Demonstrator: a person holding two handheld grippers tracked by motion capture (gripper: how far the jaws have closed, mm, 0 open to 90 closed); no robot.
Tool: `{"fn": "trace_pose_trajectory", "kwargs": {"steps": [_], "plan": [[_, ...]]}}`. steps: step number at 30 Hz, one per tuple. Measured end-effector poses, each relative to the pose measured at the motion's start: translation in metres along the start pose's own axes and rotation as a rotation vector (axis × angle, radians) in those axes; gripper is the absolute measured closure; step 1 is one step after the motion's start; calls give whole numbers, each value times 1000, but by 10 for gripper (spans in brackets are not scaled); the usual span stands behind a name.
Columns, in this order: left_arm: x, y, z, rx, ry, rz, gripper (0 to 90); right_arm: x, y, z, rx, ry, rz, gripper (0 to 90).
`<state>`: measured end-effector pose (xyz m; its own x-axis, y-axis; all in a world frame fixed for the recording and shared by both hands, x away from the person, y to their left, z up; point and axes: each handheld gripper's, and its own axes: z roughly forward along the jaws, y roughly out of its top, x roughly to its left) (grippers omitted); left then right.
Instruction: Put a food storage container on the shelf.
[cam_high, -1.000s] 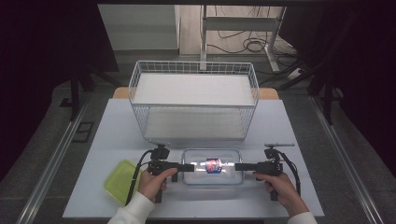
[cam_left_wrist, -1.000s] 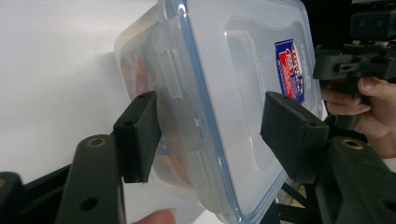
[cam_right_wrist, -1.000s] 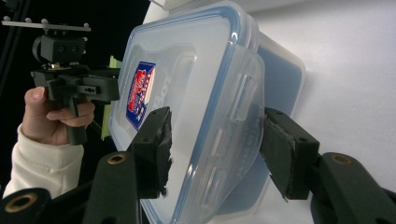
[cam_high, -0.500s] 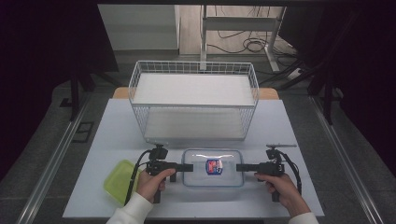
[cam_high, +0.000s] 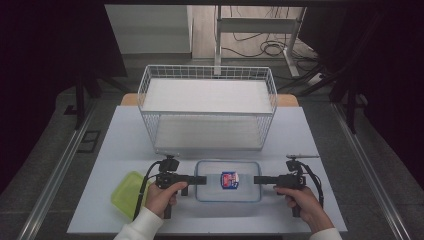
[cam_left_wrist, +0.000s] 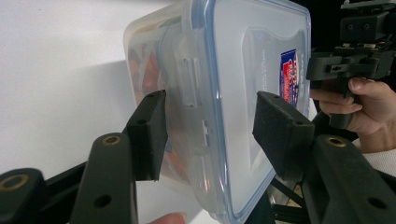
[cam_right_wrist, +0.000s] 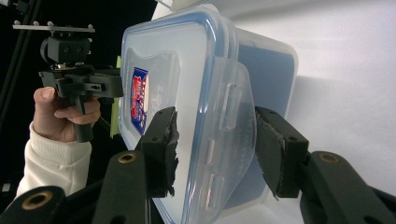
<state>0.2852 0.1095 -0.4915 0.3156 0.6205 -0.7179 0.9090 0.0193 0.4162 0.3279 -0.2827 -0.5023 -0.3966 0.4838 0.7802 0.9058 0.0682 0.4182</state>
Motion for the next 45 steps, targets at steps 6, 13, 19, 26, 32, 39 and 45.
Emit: {"fn": "trace_pose_trajectory", "kwargs": {"steps": [6, 13, 19, 26, 32, 39, 45], "plan": [[1, -3, -1, -5, -13, -7, 478, 1, 0, -3, -7, 5, -10, 530], [-2, -2, -3, -4, -9, 10, 482, 3, 0, -4, -12, 3, -16, 531], [-9, 1, -6, -19, 3, 33, 484, 5, 0, -7, -24, 9, -20, 530], [-14, 2, -15, -26, -10, 48, 493, 13, 1, -10, -39, 13, -43, 531], [-22, 2, -28, -41, -10, 73, 503, 22, 2, -12, -47, 31, -61, 531], [-30, 3, -42, -54, -9, 104, 507, 36, 5, -13, -61, 40, -95, 530], [-34, 4, -52, -69, -14, 113, 524, 45, 8, -14, -70, 50, -106, 528]]}}
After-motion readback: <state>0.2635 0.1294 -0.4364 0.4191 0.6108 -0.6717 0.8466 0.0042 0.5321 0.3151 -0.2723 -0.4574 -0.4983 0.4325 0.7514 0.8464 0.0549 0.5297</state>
